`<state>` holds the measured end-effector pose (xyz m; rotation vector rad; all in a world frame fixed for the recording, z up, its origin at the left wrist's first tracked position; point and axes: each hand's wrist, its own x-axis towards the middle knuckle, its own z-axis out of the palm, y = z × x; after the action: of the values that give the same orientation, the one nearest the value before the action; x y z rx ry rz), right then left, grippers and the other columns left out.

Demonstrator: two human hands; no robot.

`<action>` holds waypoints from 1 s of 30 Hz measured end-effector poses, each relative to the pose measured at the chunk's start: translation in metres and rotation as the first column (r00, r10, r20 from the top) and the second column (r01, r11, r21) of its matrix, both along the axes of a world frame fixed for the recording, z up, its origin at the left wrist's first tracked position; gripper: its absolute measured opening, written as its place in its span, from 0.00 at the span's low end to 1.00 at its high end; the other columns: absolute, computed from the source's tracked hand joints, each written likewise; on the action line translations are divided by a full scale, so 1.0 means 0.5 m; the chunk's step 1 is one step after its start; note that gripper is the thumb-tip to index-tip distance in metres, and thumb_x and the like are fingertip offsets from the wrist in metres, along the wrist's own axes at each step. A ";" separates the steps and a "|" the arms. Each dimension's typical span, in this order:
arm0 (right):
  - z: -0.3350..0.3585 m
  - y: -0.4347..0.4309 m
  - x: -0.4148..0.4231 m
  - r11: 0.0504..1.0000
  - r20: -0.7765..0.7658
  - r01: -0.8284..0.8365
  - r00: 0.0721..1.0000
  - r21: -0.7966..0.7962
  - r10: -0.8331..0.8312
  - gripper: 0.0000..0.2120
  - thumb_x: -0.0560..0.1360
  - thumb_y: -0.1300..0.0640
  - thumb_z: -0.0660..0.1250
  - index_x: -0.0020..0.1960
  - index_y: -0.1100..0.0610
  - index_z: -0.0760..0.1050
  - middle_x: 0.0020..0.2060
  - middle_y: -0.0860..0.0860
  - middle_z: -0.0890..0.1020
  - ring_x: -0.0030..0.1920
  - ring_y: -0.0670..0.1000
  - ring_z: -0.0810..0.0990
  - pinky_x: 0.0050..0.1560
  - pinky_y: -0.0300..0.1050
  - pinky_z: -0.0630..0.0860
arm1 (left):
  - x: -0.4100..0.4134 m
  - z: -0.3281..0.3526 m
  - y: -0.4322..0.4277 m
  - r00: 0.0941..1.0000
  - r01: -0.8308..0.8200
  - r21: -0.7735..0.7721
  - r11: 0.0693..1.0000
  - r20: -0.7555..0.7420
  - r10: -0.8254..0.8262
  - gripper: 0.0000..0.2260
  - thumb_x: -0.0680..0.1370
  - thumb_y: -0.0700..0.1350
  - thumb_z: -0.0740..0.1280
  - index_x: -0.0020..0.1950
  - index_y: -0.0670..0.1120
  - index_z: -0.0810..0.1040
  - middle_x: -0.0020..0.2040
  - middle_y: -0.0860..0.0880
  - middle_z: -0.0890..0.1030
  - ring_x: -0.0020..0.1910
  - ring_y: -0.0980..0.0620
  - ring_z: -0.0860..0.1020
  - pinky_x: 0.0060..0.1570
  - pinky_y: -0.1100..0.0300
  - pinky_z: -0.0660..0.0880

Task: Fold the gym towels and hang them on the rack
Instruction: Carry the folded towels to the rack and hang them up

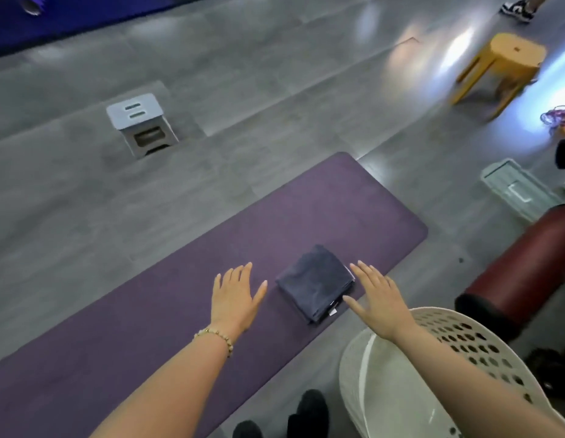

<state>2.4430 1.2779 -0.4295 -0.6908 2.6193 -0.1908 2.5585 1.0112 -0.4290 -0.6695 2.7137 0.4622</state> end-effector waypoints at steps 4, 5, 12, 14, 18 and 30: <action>-0.220 -0.027 -0.003 1.000 0.088 0.018 0.996 -0.014 -0.017 0.48 0.64 0.22 0.32 0.78 0.45 0.45 0.78 0.44 0.48 0.77 0.48 0.48 0.75 0.48 0.48 | -0.025 -0.210 -0.009 0.996 -0.091 0.078 0.993 0.023 0.089 0.27 0.81 0.59 0.52 0.77 0.46 0.57 0.75 0.49 0.64 0.74 0.51 0.61 0.74 0.53 0.53; -0.275 -0.035 -0.001 1.000 0.112 0.022 0.993 -0.017 -0.020 0.51 0.61 0.21 0.27 0.78 0.45 0.45 0.78 0.43 0.47 0.77 0.48 0.47 0.75 0.49 0.48 | -0.029 -0.262 -0.012 0.994 -0.111 0.109 0.988 0.031 0.108 0.27 0.81 0.58 0.53 0.77 0.46 0.57 0.75 0.49 0.64 0.74 0.50 0.62 0.73 0.54 0.55; -0.593 -0.109 -0.027 0.971 0.227 0.234 0.949 -0.054 -0.216 0.46 0.66 0.25 0.30 0.78 0.45 0.45 0.78 0.44 0.45 0.78 0.49 0.45 0.76 0.50 0.49 | -0.090 -0.574 -0.014 0.982 -0.186 0.272 0.944 0.037 0.183 0.27 0.81 0.57 0.55 0.77 0.46 0.57 0.75 0.48 0.63 0.73 0.49 0.62 0.71 0.54 0.59; -0.670 -0.121 -0.037 0.970 0.230 0.239 0.947 -0.042 -0.223 0.34 0.76 0.33 0.42 0.78 0.45 0.45 0.78 0.45 0.45 0.78 0.49 0.44 0.76 0.51 0.47 | -0.114 -0.652 -0.005 0.978 -0.206 0.345 0.916 0.037 0.207 0.27 0.81 0.57 0.55 0.77 0.47 0.57 0.76 0.49 0.61 0.74 0.48 0.60 0.72 0.53 0.59; -0.802 -0.120 -0.056 0.970 0.214 0.242 0.947 0.008 -0.239 0.27 0.81 0.40 0.45 0.78 0.44 0.45 0.78 0.44 0.44 0.77 0.49 0.41 0.76 0.50 0.42 | -0.158 -0.788 0.017 0.969 -0.229 0.502 0.834 0.034 0.246 0.28 0.81 0.57 0.56 0.78 0.48 0.55 0.77 0.51 0.59 0.76 0.51 0.57 0.73 0.52 0.57; -0.891 -0.125 -0.064 0.925 0.163 0.374 0.919 -0.068 -0.359 0.34 0.75 0.34 0.34 0.76 0.43 0.56 0.77 0.42 0.51 0.77 0.46 0.44 0.76 0.49 0.40 | -0.232 -0.891 0.091 0.779 -0.306 0.848 0.432 -0.037 0.625 0.06 0.75 0.46 0.71 0.45 0.44 0.77 0.41 0.49 0.81 0.40 0.55 0.79 0.37 0.70 0.75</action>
<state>2.4111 1.2153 -0.8751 -0.1953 2.5841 -0.4659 2.4425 1.0569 -0.8744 -1.1215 2.0827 2.0038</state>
